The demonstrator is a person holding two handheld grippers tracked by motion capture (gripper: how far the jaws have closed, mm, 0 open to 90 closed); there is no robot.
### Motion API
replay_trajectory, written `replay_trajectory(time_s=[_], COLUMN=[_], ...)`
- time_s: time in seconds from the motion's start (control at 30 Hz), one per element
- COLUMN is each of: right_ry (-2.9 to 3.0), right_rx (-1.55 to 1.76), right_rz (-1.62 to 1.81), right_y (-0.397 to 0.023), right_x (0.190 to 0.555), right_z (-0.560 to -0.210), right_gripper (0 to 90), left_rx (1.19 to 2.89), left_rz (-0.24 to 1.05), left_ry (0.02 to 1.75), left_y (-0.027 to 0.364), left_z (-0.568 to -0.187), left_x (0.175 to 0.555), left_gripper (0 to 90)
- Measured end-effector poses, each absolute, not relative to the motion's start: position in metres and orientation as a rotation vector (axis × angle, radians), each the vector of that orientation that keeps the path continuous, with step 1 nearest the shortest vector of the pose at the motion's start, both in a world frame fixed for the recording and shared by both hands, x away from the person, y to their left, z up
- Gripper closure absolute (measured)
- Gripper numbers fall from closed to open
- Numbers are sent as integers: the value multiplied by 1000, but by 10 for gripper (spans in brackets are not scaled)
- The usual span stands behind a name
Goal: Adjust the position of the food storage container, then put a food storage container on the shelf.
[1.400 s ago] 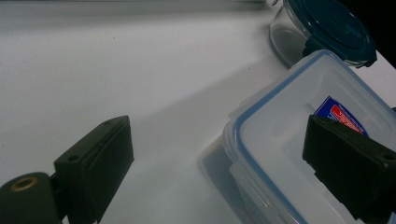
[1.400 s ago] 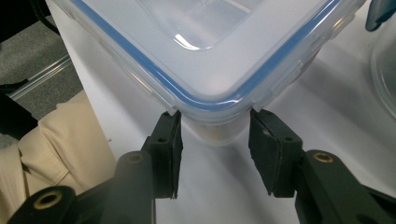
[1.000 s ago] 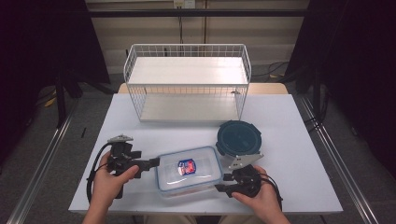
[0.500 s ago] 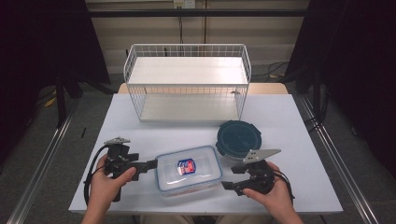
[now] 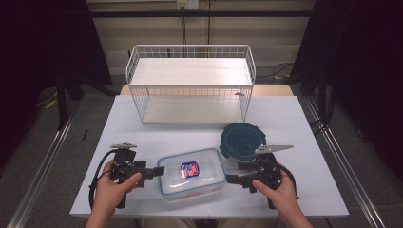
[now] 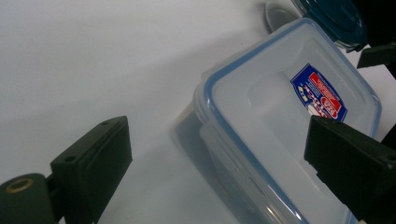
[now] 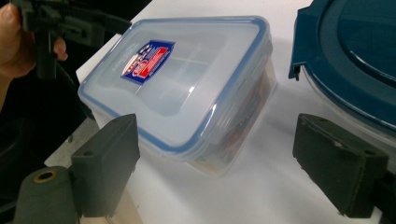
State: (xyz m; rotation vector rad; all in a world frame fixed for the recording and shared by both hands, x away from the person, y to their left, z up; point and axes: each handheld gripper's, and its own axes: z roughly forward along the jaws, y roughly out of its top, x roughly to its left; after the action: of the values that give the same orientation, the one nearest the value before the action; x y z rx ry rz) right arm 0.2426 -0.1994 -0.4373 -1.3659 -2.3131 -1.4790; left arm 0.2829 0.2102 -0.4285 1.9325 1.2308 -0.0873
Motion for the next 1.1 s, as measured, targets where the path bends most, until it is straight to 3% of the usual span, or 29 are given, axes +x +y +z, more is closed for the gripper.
replay_trajectory(time_s=[1.1], right_ry=[-2187], right_rx=[-1457], right_rz=[-1454], right_y=[-179], right_x=[264], right_z=[-441], right_gripper=[138], left_rx=[1936], left_rz=[-173], left_ry=[1254], left_y=[204], left_z=[-439], left_x=[279], left_gripper=[80])
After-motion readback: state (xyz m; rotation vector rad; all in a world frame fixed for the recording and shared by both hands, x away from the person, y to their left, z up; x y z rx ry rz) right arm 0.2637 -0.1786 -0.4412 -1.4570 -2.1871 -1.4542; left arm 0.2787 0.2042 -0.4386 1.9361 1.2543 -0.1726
